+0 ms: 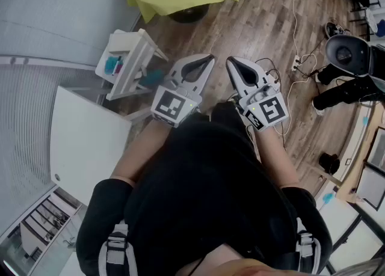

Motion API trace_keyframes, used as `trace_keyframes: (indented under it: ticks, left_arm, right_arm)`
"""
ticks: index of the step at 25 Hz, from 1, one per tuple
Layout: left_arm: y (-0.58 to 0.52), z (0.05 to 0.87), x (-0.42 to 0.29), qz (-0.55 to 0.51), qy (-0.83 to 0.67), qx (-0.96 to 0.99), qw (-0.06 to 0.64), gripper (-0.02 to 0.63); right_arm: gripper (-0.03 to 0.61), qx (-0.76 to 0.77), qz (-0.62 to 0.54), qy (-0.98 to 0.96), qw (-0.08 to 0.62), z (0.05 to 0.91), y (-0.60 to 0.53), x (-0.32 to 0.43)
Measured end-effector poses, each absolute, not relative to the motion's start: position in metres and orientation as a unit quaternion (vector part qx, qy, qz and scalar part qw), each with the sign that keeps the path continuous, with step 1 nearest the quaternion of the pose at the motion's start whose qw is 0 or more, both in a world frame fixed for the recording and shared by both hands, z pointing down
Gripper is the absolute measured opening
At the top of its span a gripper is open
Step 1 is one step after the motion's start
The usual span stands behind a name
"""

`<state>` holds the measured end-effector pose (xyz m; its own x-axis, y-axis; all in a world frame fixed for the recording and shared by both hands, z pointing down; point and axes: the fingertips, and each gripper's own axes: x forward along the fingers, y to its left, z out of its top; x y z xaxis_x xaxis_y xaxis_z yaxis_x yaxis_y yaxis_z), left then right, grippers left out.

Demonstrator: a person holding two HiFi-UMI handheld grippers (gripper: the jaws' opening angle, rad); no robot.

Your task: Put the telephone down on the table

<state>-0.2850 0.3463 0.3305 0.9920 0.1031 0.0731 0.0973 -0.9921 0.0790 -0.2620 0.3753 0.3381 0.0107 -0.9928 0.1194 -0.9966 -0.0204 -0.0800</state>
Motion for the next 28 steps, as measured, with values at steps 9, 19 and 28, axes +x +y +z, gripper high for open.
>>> trace_keyframes:
  ticks: [9, 19, 28]
  left_arm:
    - [0.335, 0.331, -0.294, 0.043, 0.045, 0.997, 0.054, 0.012]
    - [0.318, 0.336, -0.271, 0.047, 0.040, 0.996, 0.060, 0.012]
    - [0.302, 0.328, -0.210, 0.051, 0.026, 0.997, 0.056, 0.012]
  right_arm:
    - [0.017, 0.713, 0.082, -0.696, 0.020, 0.341, 0.368, -0.267]
    - [0.017, 0.705, 0.083, -0.704, 0.014, 0.337, 0.351, -0.248]
    - [0.017, 0.686, 0.078, -0.724, 0.004, 0.329, 0.332, -0.189]
